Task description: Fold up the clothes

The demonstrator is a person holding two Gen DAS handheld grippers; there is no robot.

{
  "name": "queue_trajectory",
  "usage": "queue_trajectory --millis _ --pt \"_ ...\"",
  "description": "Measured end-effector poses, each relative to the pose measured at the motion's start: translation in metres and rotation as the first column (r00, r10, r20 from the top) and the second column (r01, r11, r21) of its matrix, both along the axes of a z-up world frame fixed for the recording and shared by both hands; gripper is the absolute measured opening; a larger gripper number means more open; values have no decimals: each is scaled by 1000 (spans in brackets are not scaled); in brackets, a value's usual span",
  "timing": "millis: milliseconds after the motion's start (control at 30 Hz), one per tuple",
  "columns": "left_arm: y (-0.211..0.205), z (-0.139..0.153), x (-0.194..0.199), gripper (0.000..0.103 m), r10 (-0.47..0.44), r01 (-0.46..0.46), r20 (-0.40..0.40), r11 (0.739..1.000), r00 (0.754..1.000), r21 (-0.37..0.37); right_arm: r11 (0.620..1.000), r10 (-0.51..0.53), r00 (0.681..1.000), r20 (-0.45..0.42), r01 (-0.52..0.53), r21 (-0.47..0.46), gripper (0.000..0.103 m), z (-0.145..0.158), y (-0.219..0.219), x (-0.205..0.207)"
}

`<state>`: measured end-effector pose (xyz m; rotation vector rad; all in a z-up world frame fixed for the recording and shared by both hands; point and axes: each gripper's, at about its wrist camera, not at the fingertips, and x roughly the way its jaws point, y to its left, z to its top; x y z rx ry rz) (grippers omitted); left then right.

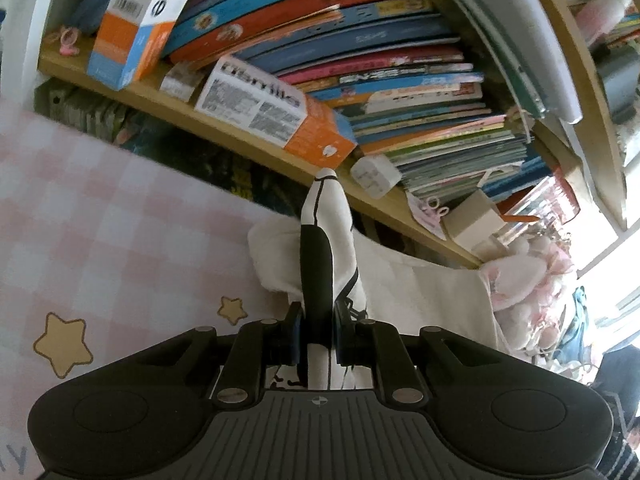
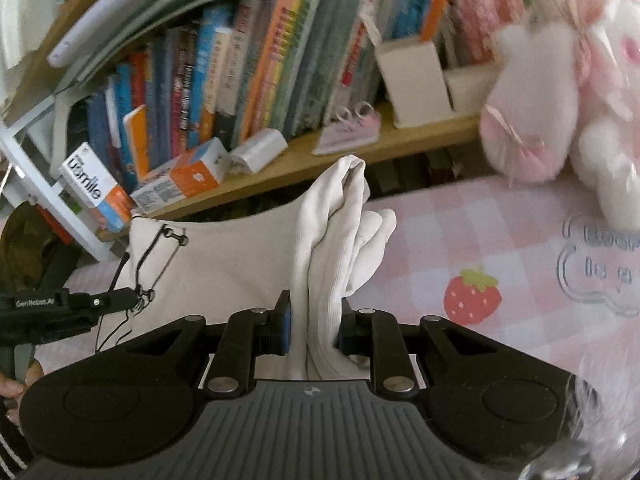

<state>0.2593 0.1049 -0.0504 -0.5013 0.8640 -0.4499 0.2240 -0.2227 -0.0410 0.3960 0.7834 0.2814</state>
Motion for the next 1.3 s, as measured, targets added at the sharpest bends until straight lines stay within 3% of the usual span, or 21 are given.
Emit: queue_trajectory --millis 200,333,433,633,700,767,867,1200,1300 --pt "9 -16 3 21 27 -30 -63 998 998 -48 996 -36 998 -60 41 84 26 -18 -14 3" --pt "18 -18 -6 29 49 -55 -79 995 996 -80 995 -54 995 -82 61 83 39 -18 -18 1" --pt "25 -20 -13 30 65 -74 -90 992 994 -103 990 -77 993 -88 87 107 40 -14 -26 -9" --pt "38 -20 -41 30 102 -120 -106 978 989 -173 982 -113 989 -98 126 142 40 -8 -39 -37" --pt "37 -23 -43 26 111 -130 -119 976 987 -174 982 -118 988 -104 131 135 33 -10 -38 -45" --pt "37 -25 -45 23 119 -141 -131 974 984 -175 983 -126 985 -114 140 119 18 -13 -38 -47" --pt "36 -29 -48 21 132 -157 -149 972 980 -176 980 -144 980 -136 160 116 13 -17 -42 -43" --pt "31 -31 -53 21 141 -167 -170 975 975 -146 987 -132 982 -134 143 70 13 -18 -37 -37" --pt "29 -28 -54 21 146 -169 -169 977 975 -131 990 -134 983 -127 140 35 20 -12 -36 -39"
